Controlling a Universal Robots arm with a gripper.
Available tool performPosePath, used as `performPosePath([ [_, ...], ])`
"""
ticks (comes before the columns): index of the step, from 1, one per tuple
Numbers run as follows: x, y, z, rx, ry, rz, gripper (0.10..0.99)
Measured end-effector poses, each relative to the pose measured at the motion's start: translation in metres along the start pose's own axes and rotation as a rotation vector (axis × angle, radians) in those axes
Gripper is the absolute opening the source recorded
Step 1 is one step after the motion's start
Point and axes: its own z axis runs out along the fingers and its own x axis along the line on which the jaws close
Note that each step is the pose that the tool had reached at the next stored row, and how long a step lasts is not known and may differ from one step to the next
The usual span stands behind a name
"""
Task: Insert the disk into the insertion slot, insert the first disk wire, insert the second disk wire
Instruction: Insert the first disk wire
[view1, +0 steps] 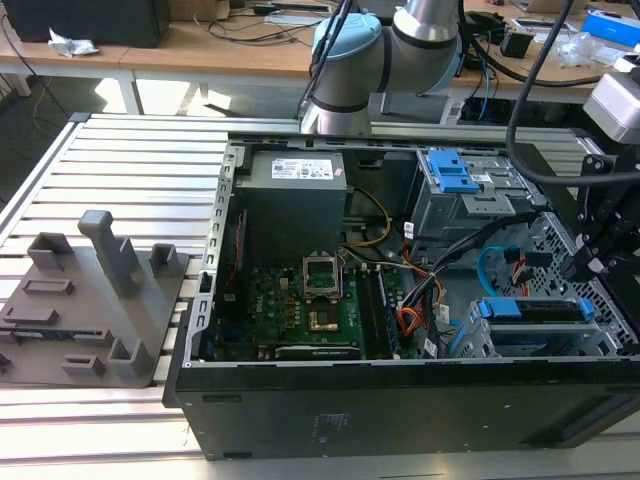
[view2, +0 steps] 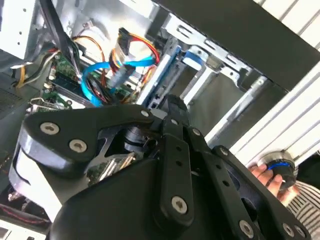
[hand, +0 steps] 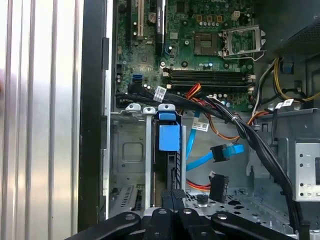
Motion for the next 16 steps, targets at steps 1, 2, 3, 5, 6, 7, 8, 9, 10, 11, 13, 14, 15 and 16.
performPosePath([
  [1, -0.0135, -0.0001, 0.0004, 0.000, -0.0001, 0.000, 0.106],
  [2, -0.0240, -0.0001, 0.0007, 0.000, -0.0001, 0.000, 0.106],
  [3, -0.0311, 0.0003, 0.0012, 0.000, -0.0004, 0.000, 0.106],
  [5, -0.0353, 0.0007, 0.0019, 0.000, -0.0004, 0.005, 0.106],
  [6, -0.0356, 0.0010, 0.0025, 0.000, -0.0008, 0.009, 0.106],
  [7, -0.0358, 0.0015, 0.0034, 0.000, -0.0015, 0.018, 0.106],
  [8, -0.0363, 0.0026, 0.0045, 0.001, -0.0017, 0.026, 0.106],
  [9, -0.0367, 0.0033, 0.0051, 0.001, -0.0020, 0.030, 0.106],
  [10, -0.0373, 0.0043, 0.0059, 0.001, -0.0023, 0.035, 0.106],
  [11, -0.0380, 0.0054, 0.0069, 0.001, -0.0027, 0.040, 0.106],
  [13, -0.0415, 0.0062, 0.0095, 0.001, -0.0029, 0.045, 0.106],
  [14, -0.0432, 0.0062, 0.0105, 0.001, -0.0030, 0.047, 0.106],
  [15, -0.0441, 0.0063, 0.0109, 0.001, -0.0019, 0.047, 0.106],
  [16, -0.0441, 0.0063, 0.0109, 0.001, -0.0013, 0.047, 0.106],
])
